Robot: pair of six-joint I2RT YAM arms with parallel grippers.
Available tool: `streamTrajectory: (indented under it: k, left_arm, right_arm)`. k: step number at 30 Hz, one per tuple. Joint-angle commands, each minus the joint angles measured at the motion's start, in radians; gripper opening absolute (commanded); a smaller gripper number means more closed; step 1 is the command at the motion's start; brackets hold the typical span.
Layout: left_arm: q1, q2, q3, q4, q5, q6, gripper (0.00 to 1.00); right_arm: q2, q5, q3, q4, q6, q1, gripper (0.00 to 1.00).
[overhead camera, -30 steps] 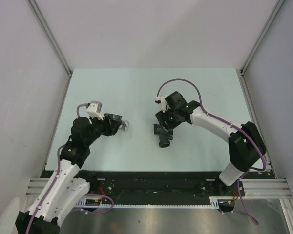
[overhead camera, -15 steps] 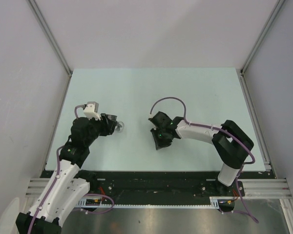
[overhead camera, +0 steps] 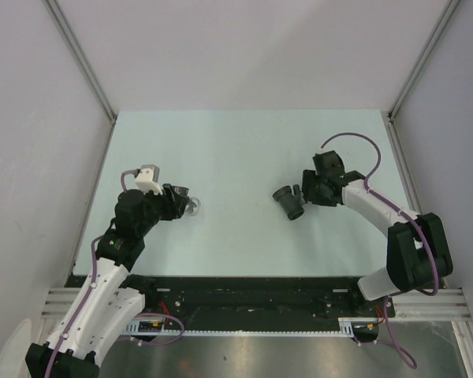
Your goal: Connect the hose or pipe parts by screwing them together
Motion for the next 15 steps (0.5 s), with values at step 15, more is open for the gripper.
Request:
streamTrajectory:
  k: [15]
  left_arm:
    - [0.006, 0.007, 0.035, 0.029, 0.031, -0.004, 0.00]
  right_arm:
    - [0.111, -0.264, 0.118, 0.299, -0.422, 0.075, 0.81]
